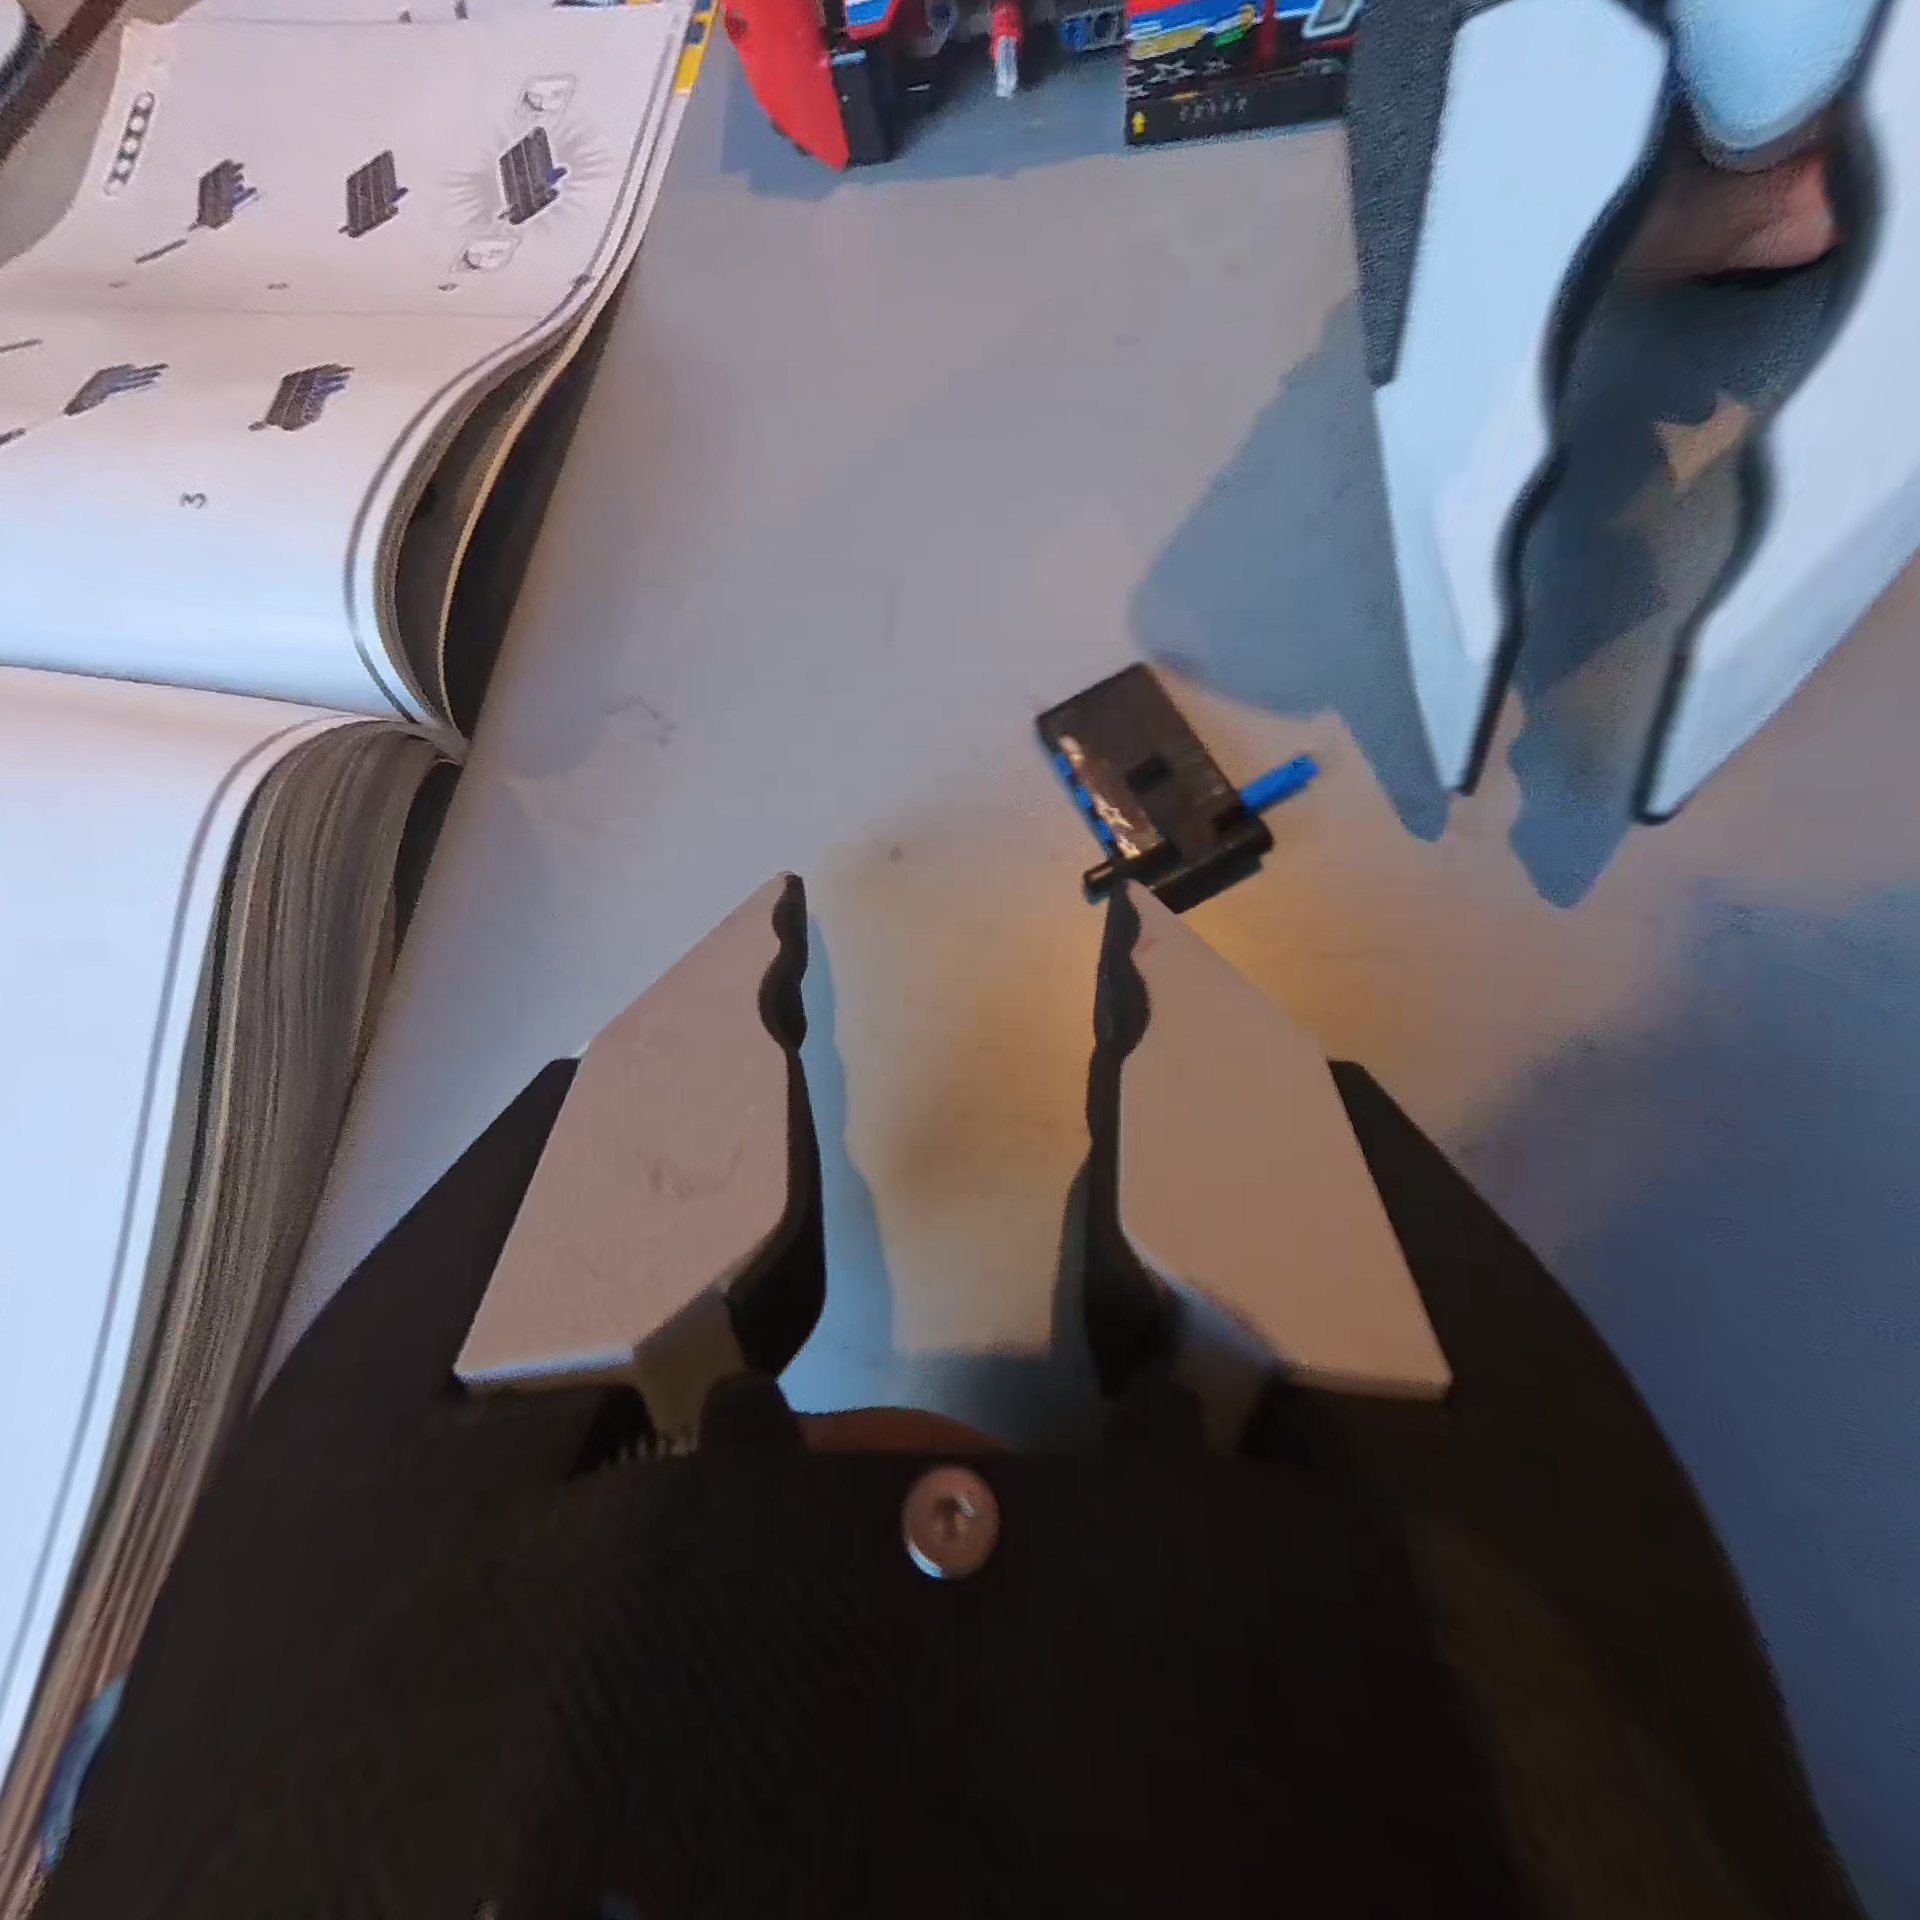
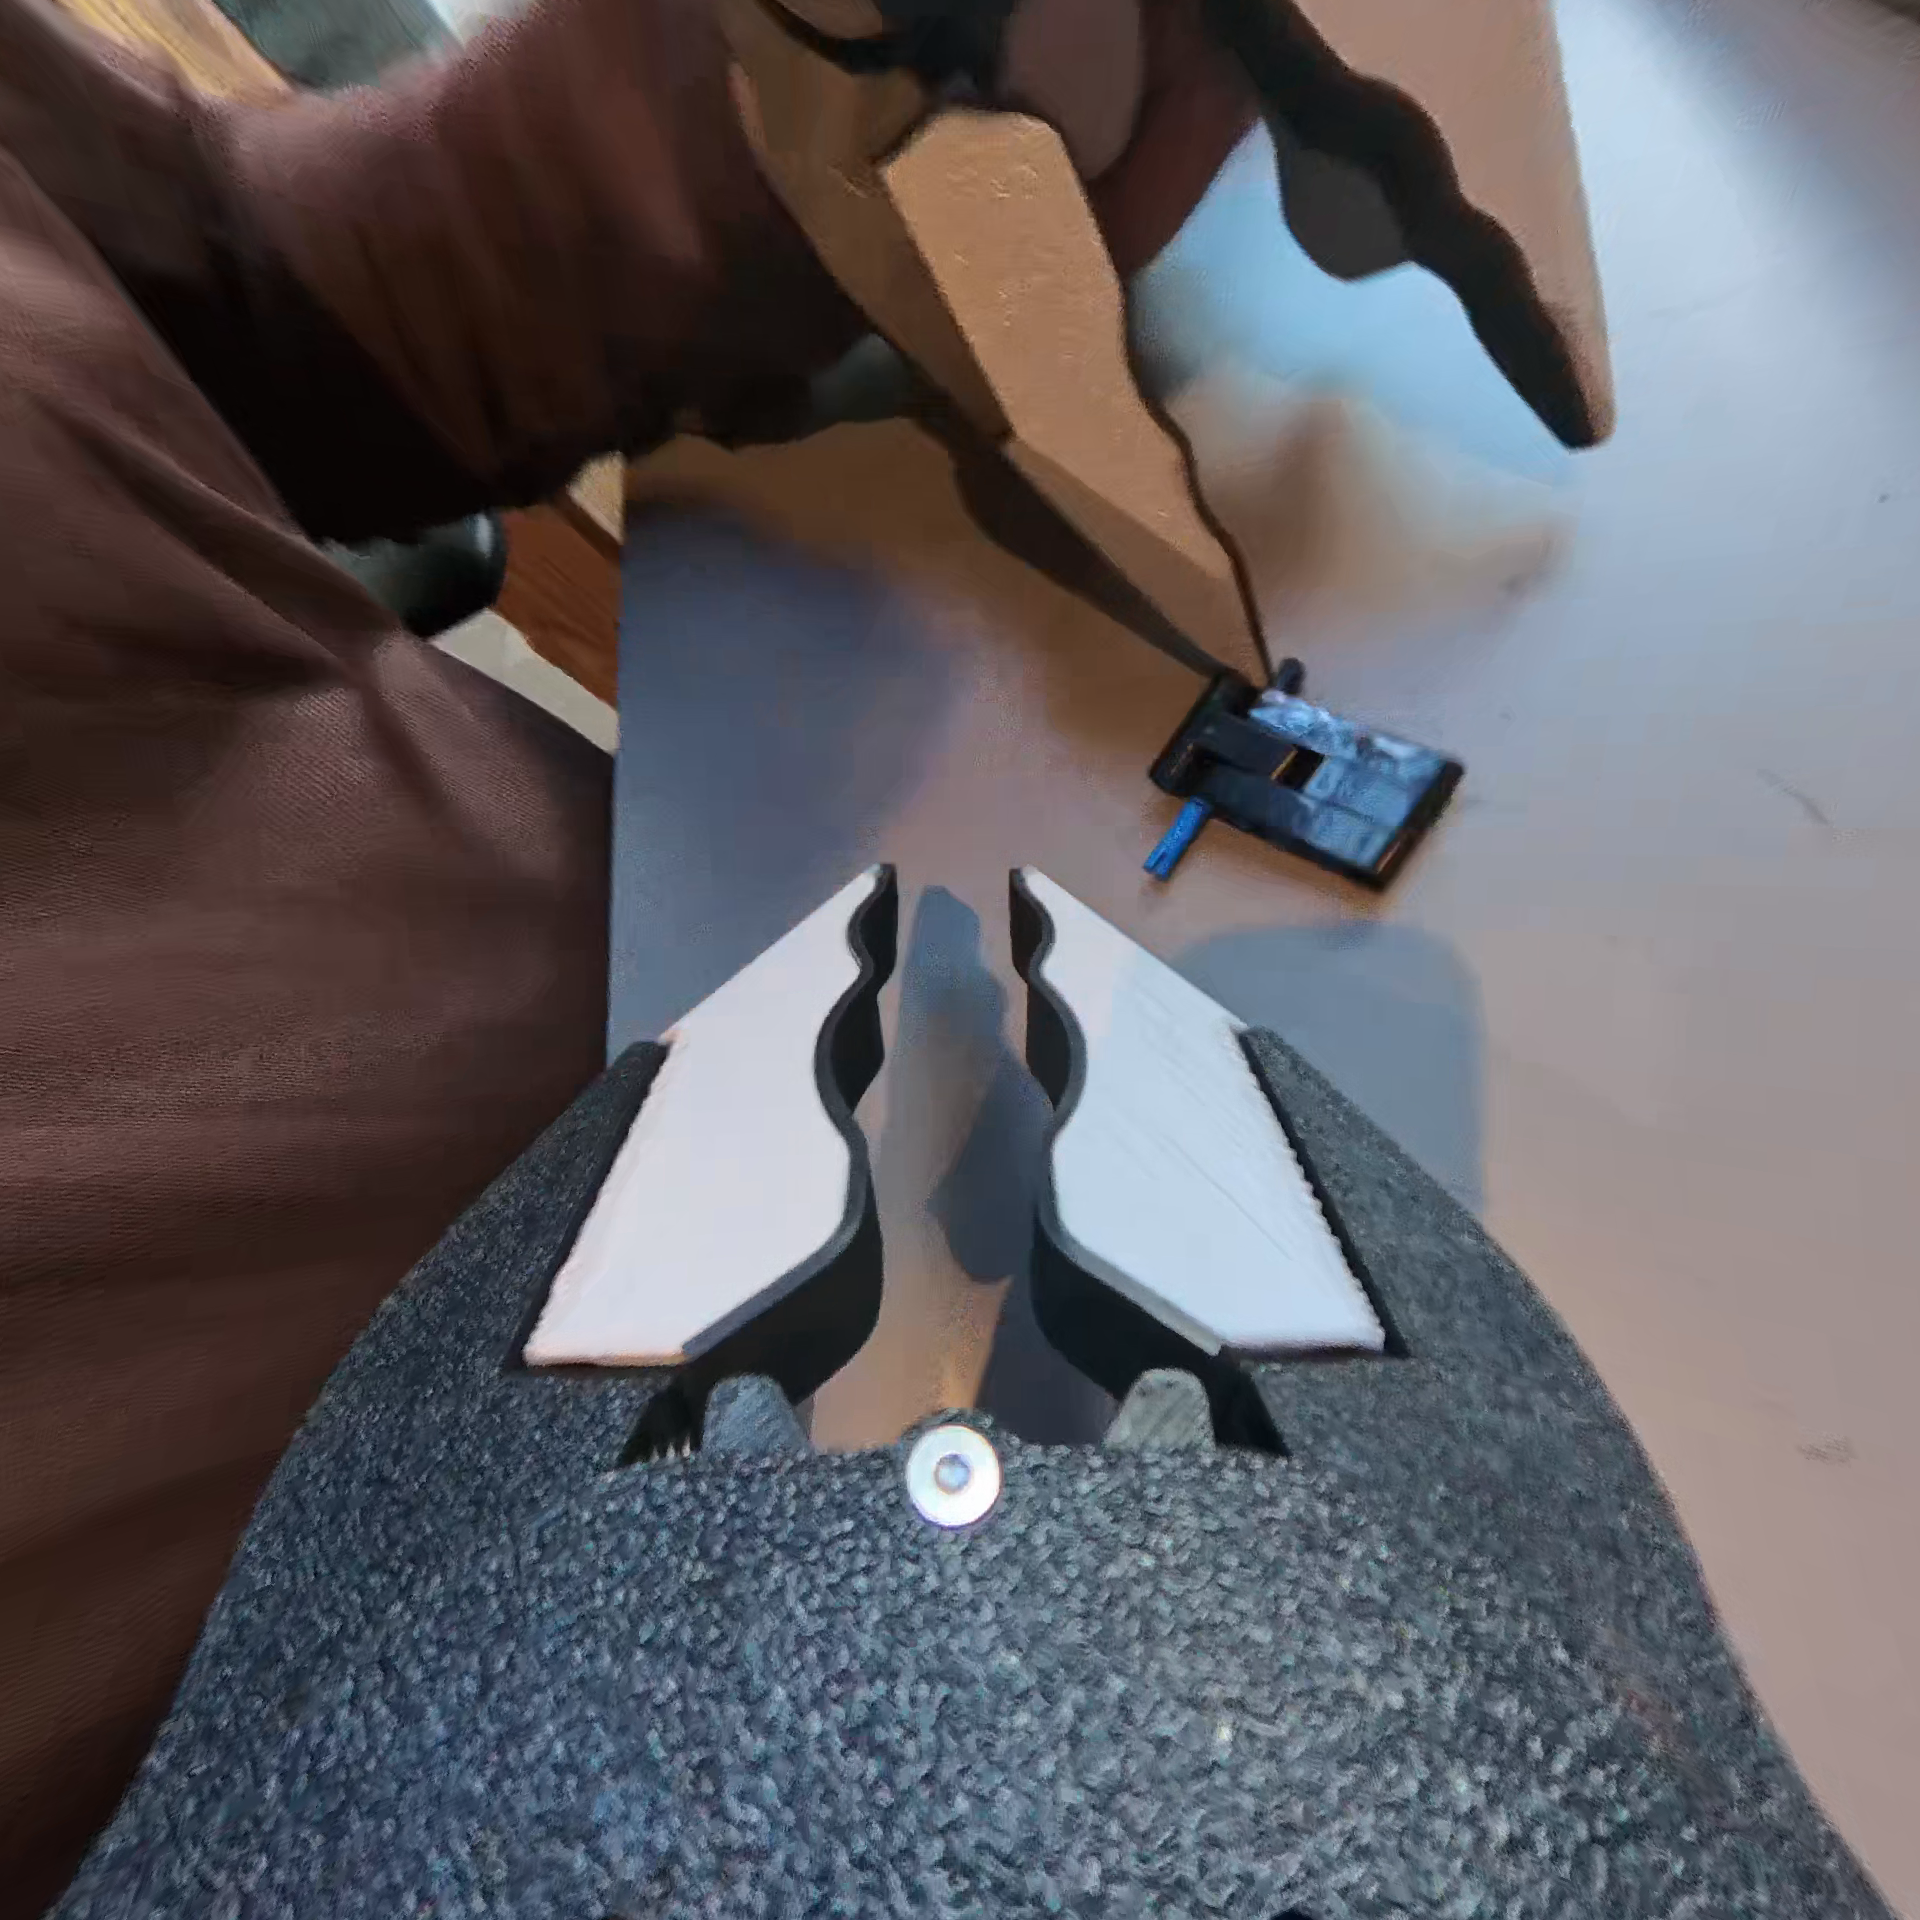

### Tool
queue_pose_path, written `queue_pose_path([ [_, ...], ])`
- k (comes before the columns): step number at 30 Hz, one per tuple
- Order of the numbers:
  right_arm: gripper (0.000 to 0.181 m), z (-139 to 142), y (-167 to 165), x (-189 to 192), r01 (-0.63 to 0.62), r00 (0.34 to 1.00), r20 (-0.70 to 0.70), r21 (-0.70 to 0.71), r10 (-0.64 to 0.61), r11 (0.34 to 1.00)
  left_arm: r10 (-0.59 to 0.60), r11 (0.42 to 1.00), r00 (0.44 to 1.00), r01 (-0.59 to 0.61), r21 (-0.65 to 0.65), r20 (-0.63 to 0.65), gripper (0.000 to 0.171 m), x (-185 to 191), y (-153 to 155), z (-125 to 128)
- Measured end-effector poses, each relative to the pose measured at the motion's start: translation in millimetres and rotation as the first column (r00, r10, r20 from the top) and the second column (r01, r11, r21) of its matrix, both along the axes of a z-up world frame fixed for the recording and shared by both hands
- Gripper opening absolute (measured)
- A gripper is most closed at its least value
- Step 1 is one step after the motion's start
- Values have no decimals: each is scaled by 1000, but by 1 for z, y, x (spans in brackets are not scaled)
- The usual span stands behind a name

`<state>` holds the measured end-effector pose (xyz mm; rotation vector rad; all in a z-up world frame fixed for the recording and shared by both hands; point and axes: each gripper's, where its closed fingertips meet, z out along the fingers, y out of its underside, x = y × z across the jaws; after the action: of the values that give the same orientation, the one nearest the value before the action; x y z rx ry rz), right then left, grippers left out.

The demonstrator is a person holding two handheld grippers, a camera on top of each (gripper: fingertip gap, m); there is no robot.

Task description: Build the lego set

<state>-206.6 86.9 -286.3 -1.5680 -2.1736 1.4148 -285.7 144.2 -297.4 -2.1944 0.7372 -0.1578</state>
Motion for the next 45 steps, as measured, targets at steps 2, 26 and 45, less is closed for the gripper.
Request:
queue_pose_path([
  [2,22,14,4,-2,8,998,-57,-80,-12,997,6,1000,1000,-6,-19,22,56,-8,11,-1],
  [26,30,62,38,-24,312,834,-525,194,-171,930,40,895,997,-5,446,-69,26,1,33,54],
  [45,33,63,290,253,942,335,-282,78,-899,326,210,880,978,-184,438,-11,25,-27,48,56],
])
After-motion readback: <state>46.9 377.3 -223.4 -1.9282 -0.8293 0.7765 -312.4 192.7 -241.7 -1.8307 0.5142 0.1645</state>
